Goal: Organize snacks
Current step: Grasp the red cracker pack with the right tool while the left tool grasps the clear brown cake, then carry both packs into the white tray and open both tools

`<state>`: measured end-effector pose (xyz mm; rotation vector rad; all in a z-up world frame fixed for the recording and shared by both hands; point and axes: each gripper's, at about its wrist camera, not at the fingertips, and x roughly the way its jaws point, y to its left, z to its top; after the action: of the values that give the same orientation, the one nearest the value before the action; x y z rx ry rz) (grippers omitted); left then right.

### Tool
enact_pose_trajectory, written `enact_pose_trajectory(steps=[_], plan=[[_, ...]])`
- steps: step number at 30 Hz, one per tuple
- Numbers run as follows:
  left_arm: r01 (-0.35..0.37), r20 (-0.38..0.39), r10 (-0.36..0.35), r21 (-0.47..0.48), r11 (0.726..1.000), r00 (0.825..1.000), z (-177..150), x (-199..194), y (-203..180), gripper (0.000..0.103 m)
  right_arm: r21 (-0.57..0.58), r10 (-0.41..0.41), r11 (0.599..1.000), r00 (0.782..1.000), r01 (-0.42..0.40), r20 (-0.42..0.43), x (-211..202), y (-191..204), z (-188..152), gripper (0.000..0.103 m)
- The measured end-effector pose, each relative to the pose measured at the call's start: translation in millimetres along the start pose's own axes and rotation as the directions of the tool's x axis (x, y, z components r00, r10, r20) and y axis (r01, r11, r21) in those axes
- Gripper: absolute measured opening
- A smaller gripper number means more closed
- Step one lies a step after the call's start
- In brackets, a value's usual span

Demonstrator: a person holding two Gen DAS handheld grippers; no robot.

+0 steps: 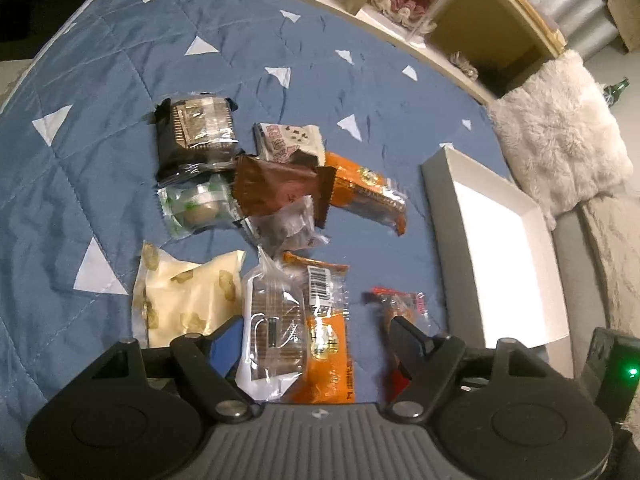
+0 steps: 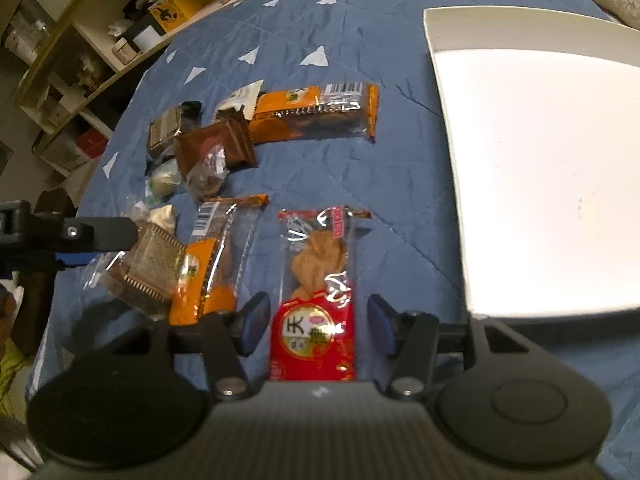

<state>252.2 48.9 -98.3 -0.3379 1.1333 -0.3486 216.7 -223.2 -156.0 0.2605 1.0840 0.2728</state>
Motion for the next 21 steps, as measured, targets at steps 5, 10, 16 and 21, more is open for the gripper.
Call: enact_pose_trajectory(steps=[5, 10, 16, 21], plan=[[-0.042, -0.011, 0.042, -0.009, 0.999, 0.999, 1.5, 5.0, 4.3, 0.07, -0.005, -0.01, 1.0, 1.0, 0.01, -0.006, 1.6, 1.9, 1.9, 0.058], [-0.087, -0.035, 0.088, 0.019, 0.996, 0.996, 1.7, 11.6, 5.2, 0.064, 0.028, 0.001, 1.0, 0.999, 0.0, -0.049, 9.7, -4.0, 0.0, 0.052], [-0.139, -0.024, 0.139, 0.007, 0.99, 0.99, 1.6, 10.7, 8.6, 0.041, -0.028, -0.014, 1.0, 1.0, 0.013, -0.025, 5.0, 1.8, -1.7, 0.045], [-0.132, 0.014, 0.131, 0.021, 0.991, 0.991, -3.5, 0.3, -0.2, 0.035, -0.065, 0.005, 0.998, 1.0, -0.003, 0.029, -7.6, 8.0, 0.1, 0.042]])
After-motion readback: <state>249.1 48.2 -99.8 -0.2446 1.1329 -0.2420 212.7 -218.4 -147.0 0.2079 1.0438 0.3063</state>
